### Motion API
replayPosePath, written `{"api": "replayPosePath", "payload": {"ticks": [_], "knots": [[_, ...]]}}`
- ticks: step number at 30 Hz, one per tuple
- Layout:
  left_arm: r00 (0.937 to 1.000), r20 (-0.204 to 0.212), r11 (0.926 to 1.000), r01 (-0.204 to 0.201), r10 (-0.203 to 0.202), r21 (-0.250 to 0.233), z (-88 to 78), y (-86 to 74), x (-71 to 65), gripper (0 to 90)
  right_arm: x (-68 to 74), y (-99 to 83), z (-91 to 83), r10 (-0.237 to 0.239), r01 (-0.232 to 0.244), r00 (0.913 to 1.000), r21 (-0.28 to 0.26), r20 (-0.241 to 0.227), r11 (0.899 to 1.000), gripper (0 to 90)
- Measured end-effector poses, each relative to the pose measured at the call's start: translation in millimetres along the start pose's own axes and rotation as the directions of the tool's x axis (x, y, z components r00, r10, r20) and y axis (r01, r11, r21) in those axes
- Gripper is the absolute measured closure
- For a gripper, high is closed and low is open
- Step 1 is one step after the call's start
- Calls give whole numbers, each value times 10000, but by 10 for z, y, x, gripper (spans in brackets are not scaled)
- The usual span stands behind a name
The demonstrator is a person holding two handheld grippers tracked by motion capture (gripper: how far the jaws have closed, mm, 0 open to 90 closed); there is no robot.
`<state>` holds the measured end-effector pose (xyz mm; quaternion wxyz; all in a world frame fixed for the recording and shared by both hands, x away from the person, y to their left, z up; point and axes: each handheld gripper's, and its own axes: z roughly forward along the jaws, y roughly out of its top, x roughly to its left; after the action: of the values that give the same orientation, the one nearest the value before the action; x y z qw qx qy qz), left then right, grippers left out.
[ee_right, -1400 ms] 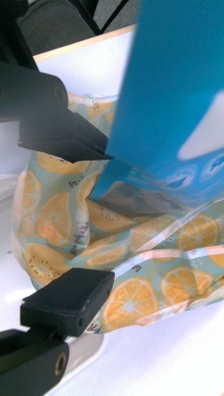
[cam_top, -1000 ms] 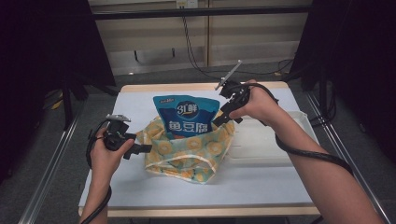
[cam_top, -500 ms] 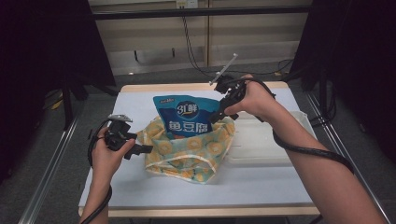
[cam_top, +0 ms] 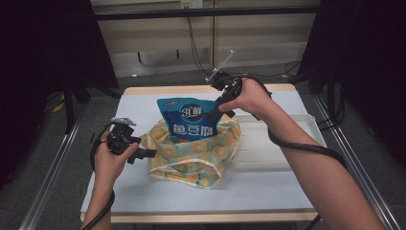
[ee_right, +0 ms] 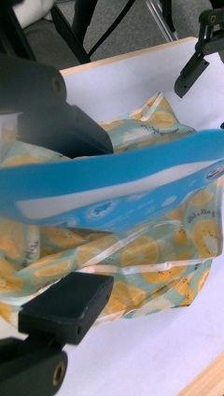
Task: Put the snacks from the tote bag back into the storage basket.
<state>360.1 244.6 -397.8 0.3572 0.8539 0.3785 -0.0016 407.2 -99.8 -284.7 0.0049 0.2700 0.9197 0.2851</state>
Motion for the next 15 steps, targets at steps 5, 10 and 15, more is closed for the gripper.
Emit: {"api": "replayPosePath", "payload": {"ticks": [5, 10, 15], "knots": [[10000, 15, 9998, -20, 20, 176, 15, -7, 17, 36, -5, 24, 74, -28, 28, 9998, 28, -181, 10000, 374], [10000, -78, 9998, -15, 17, 188, 13, -8, 24, 36, 0, 59, 99, 55, -52, 9996, 111, -285, 9999, 424], [10000, -59, 9998, 23, -22, 173, 14, -10, 24, 36, -12, 75, 122, -238, 239, 9996, 119, -143, 9996, 495]]}}
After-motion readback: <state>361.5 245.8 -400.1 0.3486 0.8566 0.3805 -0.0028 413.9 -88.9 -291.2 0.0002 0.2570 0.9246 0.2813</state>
